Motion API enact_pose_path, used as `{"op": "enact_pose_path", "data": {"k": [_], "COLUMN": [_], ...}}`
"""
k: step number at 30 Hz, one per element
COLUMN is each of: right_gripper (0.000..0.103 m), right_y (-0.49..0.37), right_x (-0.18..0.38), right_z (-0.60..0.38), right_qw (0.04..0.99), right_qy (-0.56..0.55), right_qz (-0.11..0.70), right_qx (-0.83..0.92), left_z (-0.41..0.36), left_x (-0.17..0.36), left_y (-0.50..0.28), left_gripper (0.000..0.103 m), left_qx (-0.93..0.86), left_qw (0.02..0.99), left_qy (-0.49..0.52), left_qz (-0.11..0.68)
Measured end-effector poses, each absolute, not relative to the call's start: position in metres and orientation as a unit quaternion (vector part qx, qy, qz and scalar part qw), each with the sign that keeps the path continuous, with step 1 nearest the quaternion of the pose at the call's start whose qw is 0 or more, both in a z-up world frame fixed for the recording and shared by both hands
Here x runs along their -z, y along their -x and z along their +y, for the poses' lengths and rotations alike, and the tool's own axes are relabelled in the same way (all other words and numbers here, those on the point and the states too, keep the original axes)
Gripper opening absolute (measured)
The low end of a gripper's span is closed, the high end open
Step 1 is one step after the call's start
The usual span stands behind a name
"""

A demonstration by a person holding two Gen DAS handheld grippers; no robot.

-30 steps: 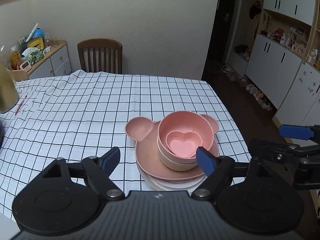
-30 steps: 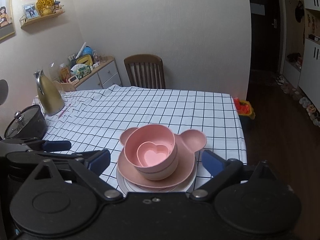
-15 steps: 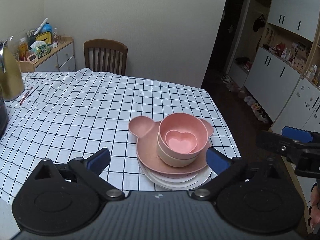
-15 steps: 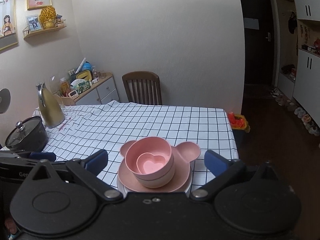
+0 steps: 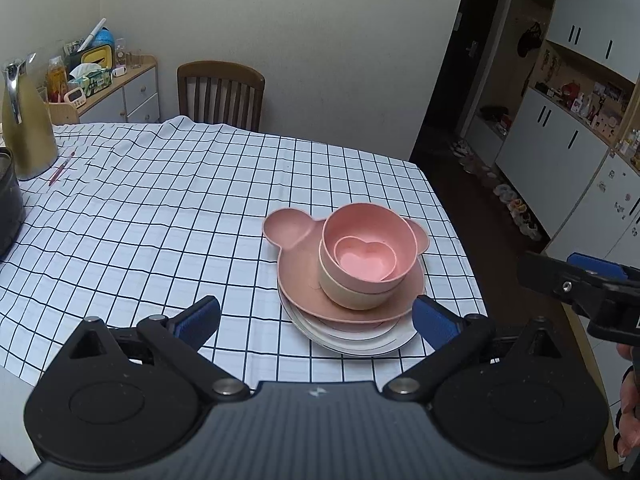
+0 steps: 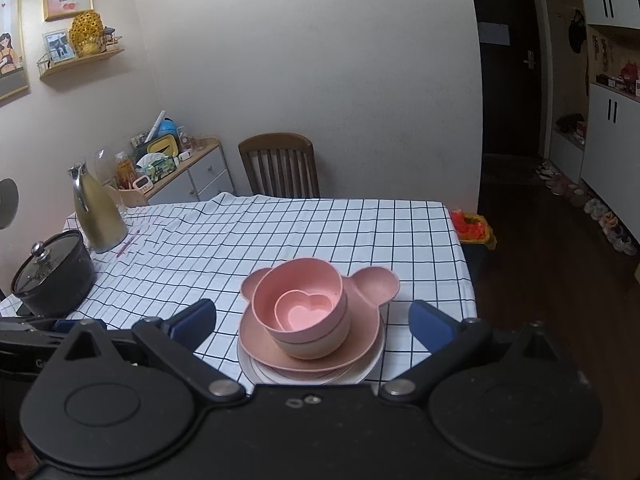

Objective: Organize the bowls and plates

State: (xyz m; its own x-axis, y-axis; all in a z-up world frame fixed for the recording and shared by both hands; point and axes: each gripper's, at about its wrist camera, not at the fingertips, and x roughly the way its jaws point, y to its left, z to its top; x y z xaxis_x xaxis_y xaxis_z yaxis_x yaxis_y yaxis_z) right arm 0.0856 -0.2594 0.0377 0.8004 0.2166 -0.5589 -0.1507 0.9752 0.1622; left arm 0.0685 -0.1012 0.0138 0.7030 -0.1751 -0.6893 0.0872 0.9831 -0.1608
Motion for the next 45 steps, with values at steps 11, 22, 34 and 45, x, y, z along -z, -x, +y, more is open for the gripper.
{"op": "enact_pose_path", "data": {"k": [11, 22, 34, 45], "right_gripper": [0.103, 0.103, 0.103, 0.103], "right_y": [-0.085, -0.089, -0.092, -0.098], "right_x": [-0.033, -0.032, -0.031, -0.031], "right_z": [-0.26, -0.261, -0.262, -0.262], "right_qw": [0.944, 0.943, 0.942, 0.942], "right_qy": [-0.058, -0.062, -0.066, -0.064], "right_qz": [0.313, 0.317, 0.318, 0.319], "right_qx": [-0.091, -0.086, -0.082, -0.08], "left_z": [-0.106, -0.106, -0.107, -0.1], "left_x": [-0.014, -0.01, -0.012, -0.018], "left_y": [-0.073, -0.078, -0.082, -0.088], "left_gripper": [0.103, 0.103, 0.103, 0.103], "left_qx": [0.071, 0.074, 0.08, 0.083], "left_qw": [0.921, 0.919, 0.919, 0.921], "left_qy": [0.05, 0.053, 0.053, 0.059], "left_qz": [0.379, 0.384, 0.381, 0.377]}}
